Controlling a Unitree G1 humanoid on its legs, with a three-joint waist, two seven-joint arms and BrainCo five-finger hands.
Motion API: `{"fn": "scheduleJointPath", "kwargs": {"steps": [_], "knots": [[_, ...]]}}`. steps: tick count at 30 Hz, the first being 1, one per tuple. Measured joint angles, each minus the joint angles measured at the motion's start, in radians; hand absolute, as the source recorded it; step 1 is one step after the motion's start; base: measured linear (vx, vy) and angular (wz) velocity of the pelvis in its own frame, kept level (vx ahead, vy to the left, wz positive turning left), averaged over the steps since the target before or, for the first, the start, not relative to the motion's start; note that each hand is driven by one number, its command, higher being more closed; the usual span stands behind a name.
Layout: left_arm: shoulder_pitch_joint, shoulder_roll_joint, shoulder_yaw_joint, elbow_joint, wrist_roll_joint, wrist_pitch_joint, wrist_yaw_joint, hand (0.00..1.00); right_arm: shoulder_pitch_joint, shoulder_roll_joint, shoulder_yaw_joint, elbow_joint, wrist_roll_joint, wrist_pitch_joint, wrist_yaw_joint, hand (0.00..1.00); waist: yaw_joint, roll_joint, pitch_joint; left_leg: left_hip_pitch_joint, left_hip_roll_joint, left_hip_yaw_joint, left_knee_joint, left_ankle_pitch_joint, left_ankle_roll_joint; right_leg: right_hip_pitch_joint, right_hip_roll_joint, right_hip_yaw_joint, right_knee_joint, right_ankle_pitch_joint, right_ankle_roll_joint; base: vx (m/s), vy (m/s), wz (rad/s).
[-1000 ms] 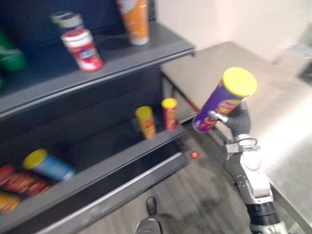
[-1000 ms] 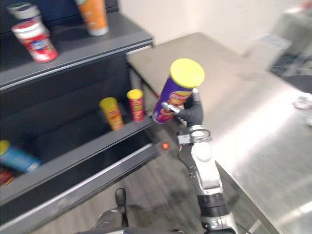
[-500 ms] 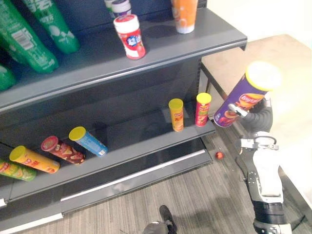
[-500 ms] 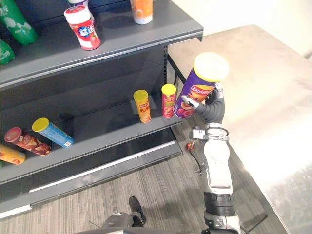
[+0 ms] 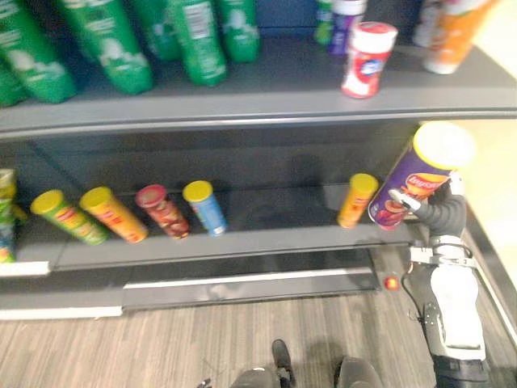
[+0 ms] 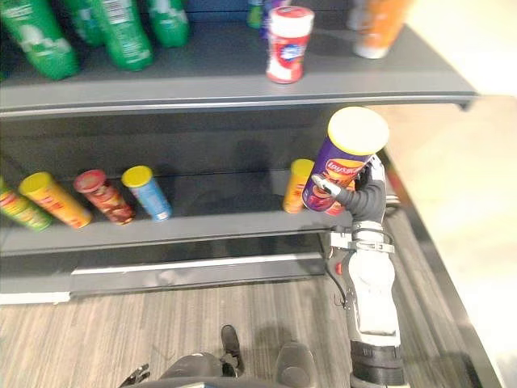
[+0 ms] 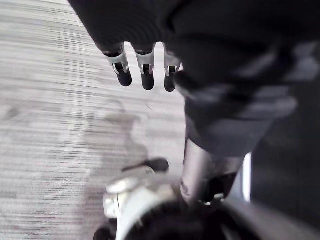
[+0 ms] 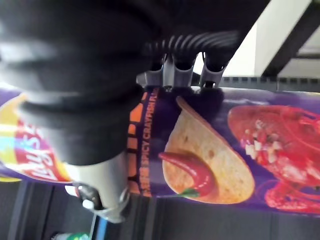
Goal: Put the gum and the chips on the shelf.
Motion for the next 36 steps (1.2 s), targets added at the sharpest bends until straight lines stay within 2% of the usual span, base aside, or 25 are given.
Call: {"fn": "scheduleJointPath", "kwargs": {"steps": [1, 3, 4, 6, 8, 13, 16, 23, 29, 36], "knots": [[-0.027, -0.014, 0.060, 0.047, 0.036, 0.000, 0.035, 0.00, 0.014, 0.017, 0.022, -0.001, 0.003, 0.000, 0.000, 1.00, -0.002, -0.007, 0.000, -0.001, -0.007, -0.018, -0.001, 0.000, 0.000, 0.002, -0.001, -0.015, -0.040, 0.017, 0.005, 0.13, -0.025, 0.81], [-0.032, -0.022, 0.064, 0.059, 0.075, -0.002, 0.064, 0.00, 0.040, 0.036, 0.044, -0.001, 0.011, 0.000, 0.010, 1.00, 0.002, -0.005, -0.001, -0.004, 0.006, -0.046, -0.004, 0.001, -0.001, 0.042, 0.015, -0.047, -0.104, 0.029, 0.003, 0.15, -0.072, 0.45], [-0.041, -0.029, 0.066, 0.063, 0.089, -0.002, 0.074, 0.00, 0.049, 0.054, 0.056, -0.001, 0.018, -0.002, 0.020, 1.00, 0.003, -0.011, -0.007, -0.016, 0.020, -0.060, -0.003, 0.002, -0.003, 0.059, 0.033, -0.063, -0.154, 0.047, -0.011, 0.16, -0.102, 0.23], [-0.061, -0.032, 0.072, 0.065, 0.110, -0.005, 0.082, 0.00, 0.060, 0.067, 0.060, -0.001, 0.020, -0.004, 0.032, 1.00, 0.003, -0.025, -0.018, -0.031, 0.034, -0.082, -0.011, 0.011, -0.016, 0.076, 0.053, -0.086, -0.219, 0.075, -0.015, 0.14, -0.095, 0.16], [-0.078, -0.028, 0.075, 0.066, 0.112, -0.014, 0.094, 0.00, 0.075, 0.081, 0.053, 0.000, 0.029, -0.006, 0.034, 1.00, 0.002, -0.033, -0.024, -0.034, 0.050, -0.092, -0.011, 0.021, -0.009, 0.107, 0.073, -0.109, -0.278, 0.105, -0.018, 0.17, -0.107, 0.16], [-0.089, -0.030, 0.073, 0.065, 0.112, -0.015, 0.102, 0.00, 0.076, 0.081, 0.051, 0.001, 0.053, -0.010, 0.039, 1.00, 0.000, -0.029, -0.030, -0.018, 0.066, -0.094, -0.011, 0.022, -0.007, 0.134, 0.092, -0.106, -0.304, 0.108, -0.023, 0.13, -0.085, -0.04], [-0.094, -0.031, 0.071, 0.065, 0.111, -0.015, 0.103, 0.00, 0.087, 0.080, 0.049, 0.001, 0.054, -0.021, 0.040, 1.00, -0.003, -0.026, -0.033, -0.011, 0.077, -0.090, -0.012, 0.013, -0.020, 0.141, 0.103, -0.097, -0.318, 0.113, -0.031, 0.05, -0.056, -0.12], [-0.098, -0.028, 0.041, 0.062, 0.111, -0.017, 0.111, 0.00, 0.128, 0.081, 0.069, 0.001, 0.053, -0.023, 0.044, 1.00, -0.006, -0.023, -0.051, -0.012, 0.087, -0.071, -0.015, 0.010, -0.025, 0.137, 0.113, -0.080, -0.332, 0.120, -0.041, -0.02, -0.019, -0.10], [-0.107, -0.026, 0.022, 0.062, 0.114, -0.042, 0.134, 0.00, 0.143, 0.076, 0.165, -0.003, 0.054, -0.050, 0.048, 1.00, -0.007, -0.024, -0.054, -0.030, 0.093, -0.068, -0.018, 0.012, -0.031, 0.117, 0.119, -0.072, -0.332, 0.129, -0.043, -0.04, -0.002, -0.04], [-0.146, -0.017, -0.015, 0.045, 0.143, -0.046, 0.166, 0.00, 0.113, 0.047, 0.383, -0.004, 0.038, -0.059, 0.066, 1.00, 0.007, -0.029, -0.043, -0.082, 0.092, -0.100, -0.012, 0.047, -0.020, 0.079, 0.119, -0.103, -0.331, 0.144, -0.046, -0.01, 0.001, 0.14]]}}
